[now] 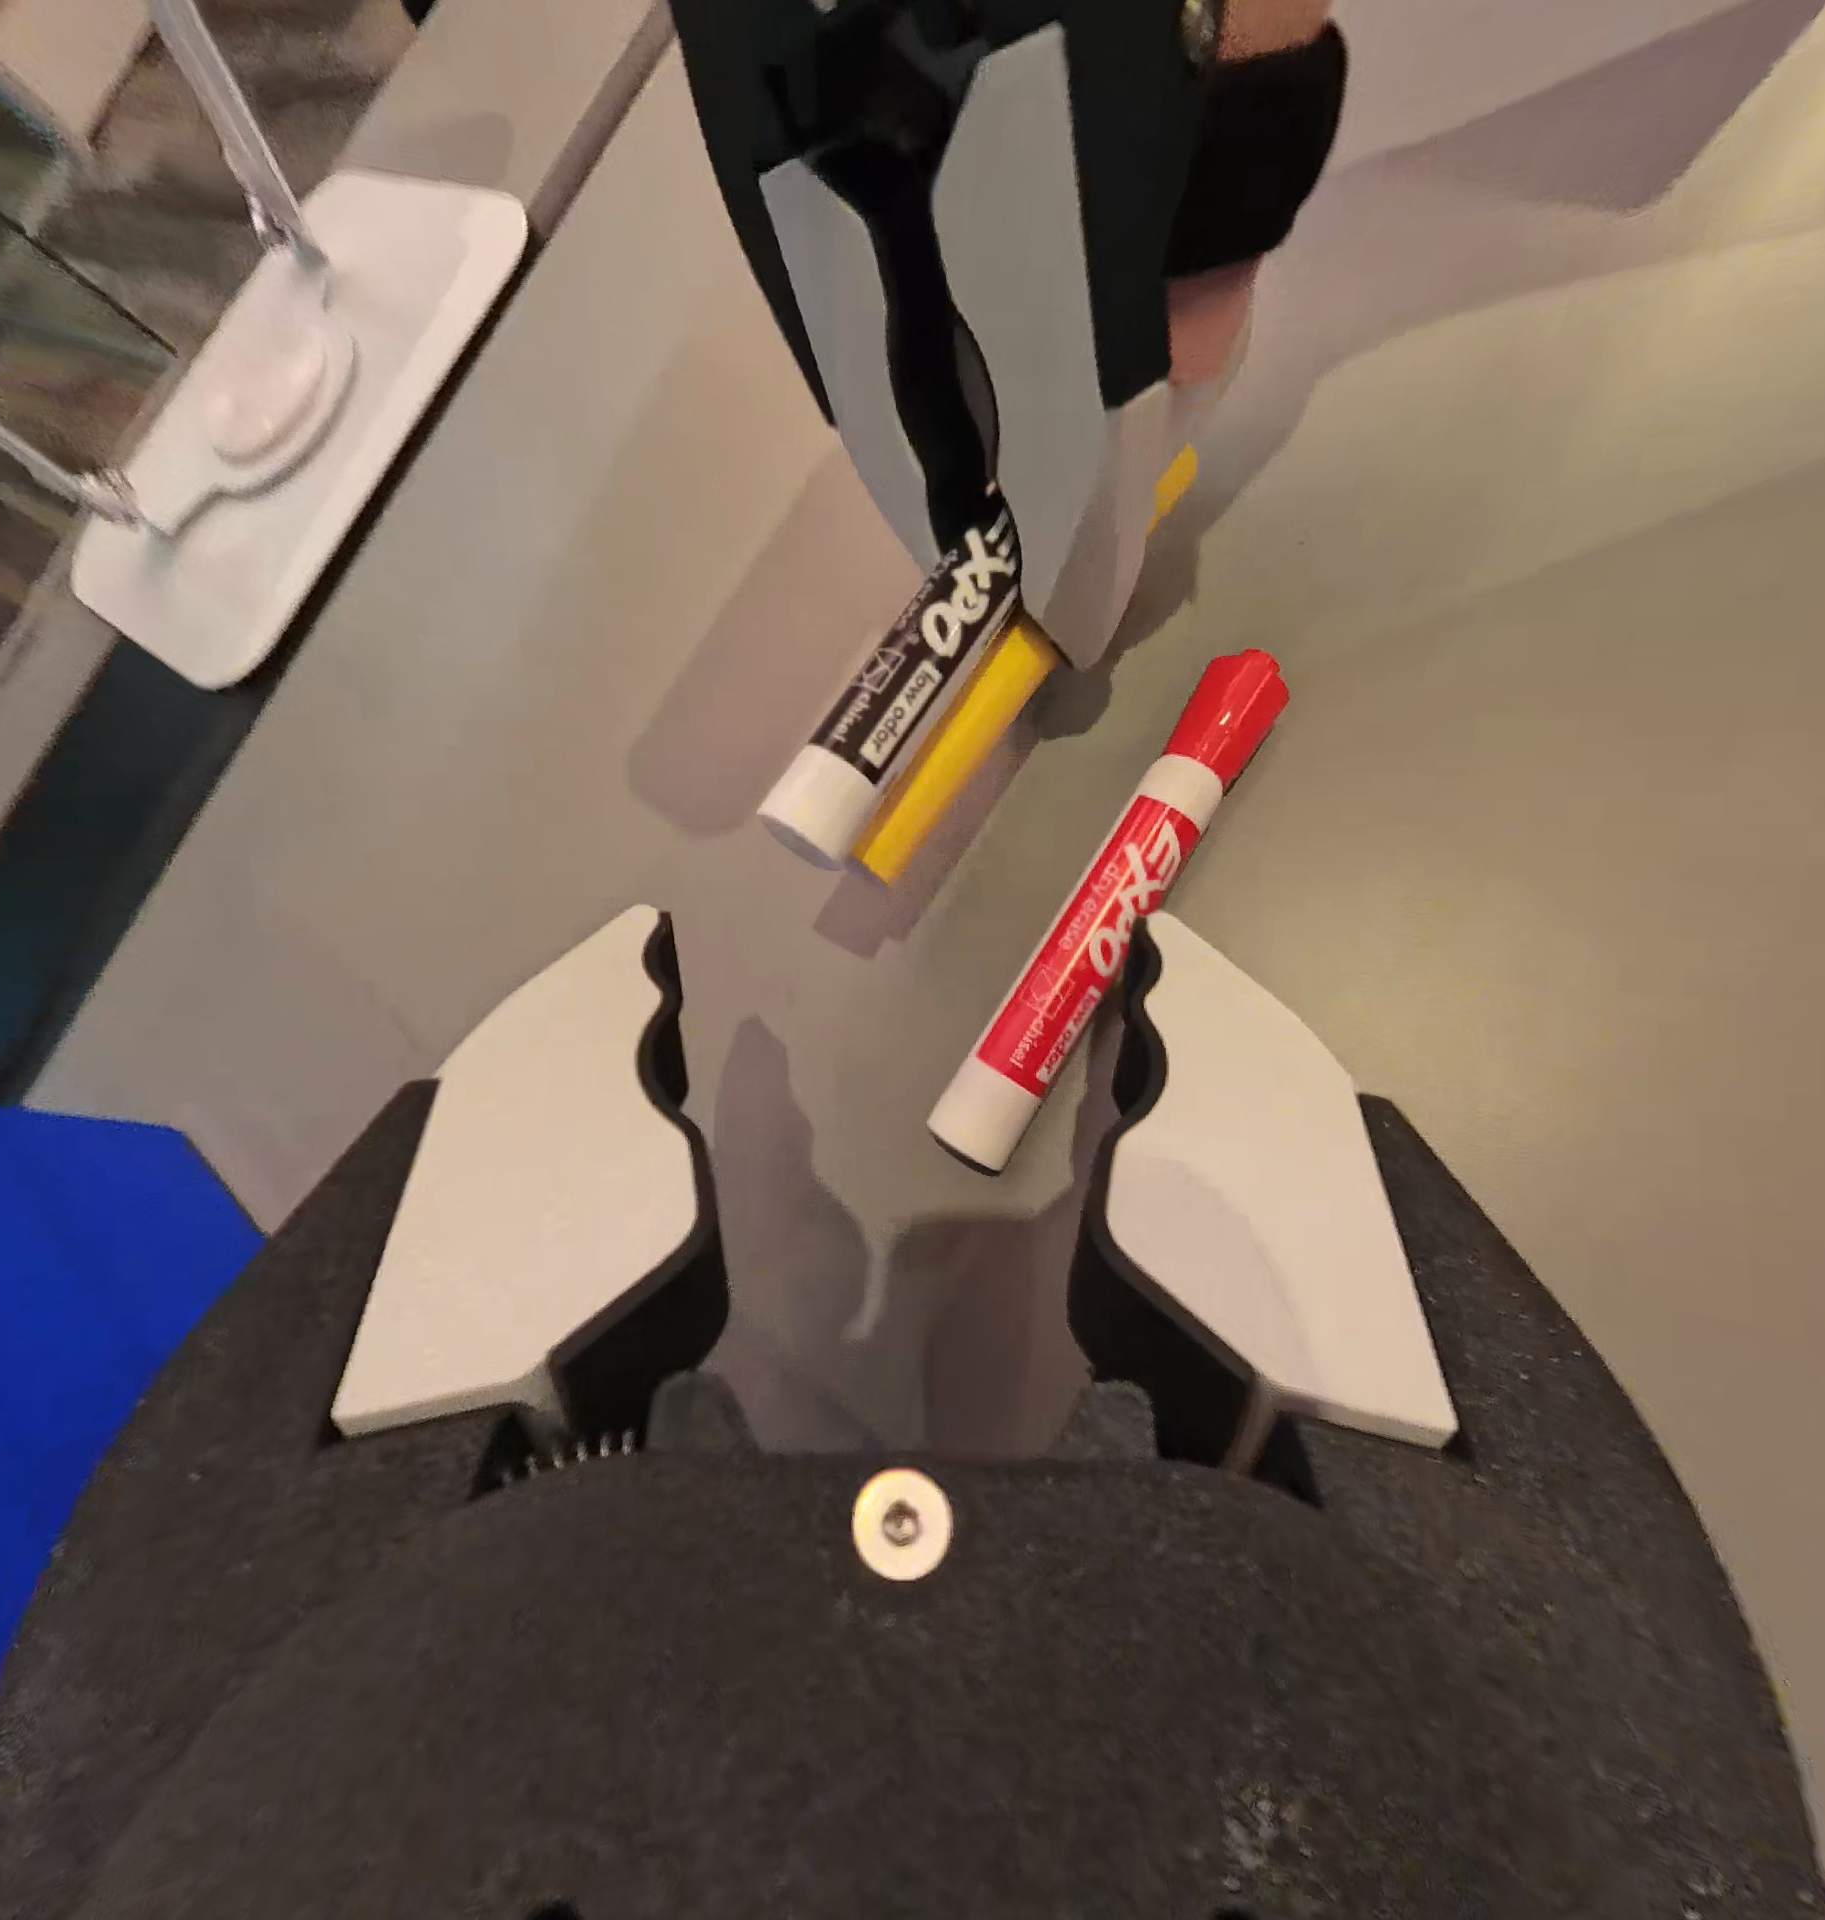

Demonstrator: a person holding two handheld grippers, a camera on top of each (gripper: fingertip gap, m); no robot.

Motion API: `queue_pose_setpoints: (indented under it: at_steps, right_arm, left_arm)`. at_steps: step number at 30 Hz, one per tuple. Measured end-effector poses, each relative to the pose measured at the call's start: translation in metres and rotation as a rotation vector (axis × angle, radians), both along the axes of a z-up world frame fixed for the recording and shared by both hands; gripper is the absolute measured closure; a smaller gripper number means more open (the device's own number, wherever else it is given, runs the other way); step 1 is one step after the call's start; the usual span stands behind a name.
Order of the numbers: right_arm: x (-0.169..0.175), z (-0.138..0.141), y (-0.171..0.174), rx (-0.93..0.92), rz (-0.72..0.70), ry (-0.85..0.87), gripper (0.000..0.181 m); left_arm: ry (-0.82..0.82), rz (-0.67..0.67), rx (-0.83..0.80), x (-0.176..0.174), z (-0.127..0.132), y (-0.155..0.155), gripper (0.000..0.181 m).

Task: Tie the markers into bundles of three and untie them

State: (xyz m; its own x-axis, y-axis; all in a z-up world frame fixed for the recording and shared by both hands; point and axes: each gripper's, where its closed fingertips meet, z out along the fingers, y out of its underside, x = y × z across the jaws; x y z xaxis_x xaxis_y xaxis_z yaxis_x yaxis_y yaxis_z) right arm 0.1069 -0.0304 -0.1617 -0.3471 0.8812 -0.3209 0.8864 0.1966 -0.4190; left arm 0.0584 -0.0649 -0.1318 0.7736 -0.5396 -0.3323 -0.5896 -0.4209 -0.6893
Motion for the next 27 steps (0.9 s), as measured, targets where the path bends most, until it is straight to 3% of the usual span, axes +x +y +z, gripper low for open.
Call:
queue_pose_setpoints:
  at_steps: [6,13,20,27]
  right_arm:
    - [0.017,0.03,-0.009,-0.151,-0.042,-0.086,0.162]
    - [0.033,0.052,-0.017,-0.187,-0.122,-0.214,0.162]
    - [0.034,0.067,-0.026,-0.302,-0.152,-0.175,0.162]
    - [0.035,0.076,-0.022,-0.32,-0.181,-0.149,0.162]
  left_arm:
    - [0.067,-0.086,0.048,0.014,0.009,0.013,0.101]
    - [0.169,-0.173,0.033,0.022,0.016,0.031,0.099]
    - [0.184,-0.253,-0.015,0.032,0.023,0.035,0.101]
    - [0.157,-0.252,-0.016,0.037,0.035,0.034,0.104]
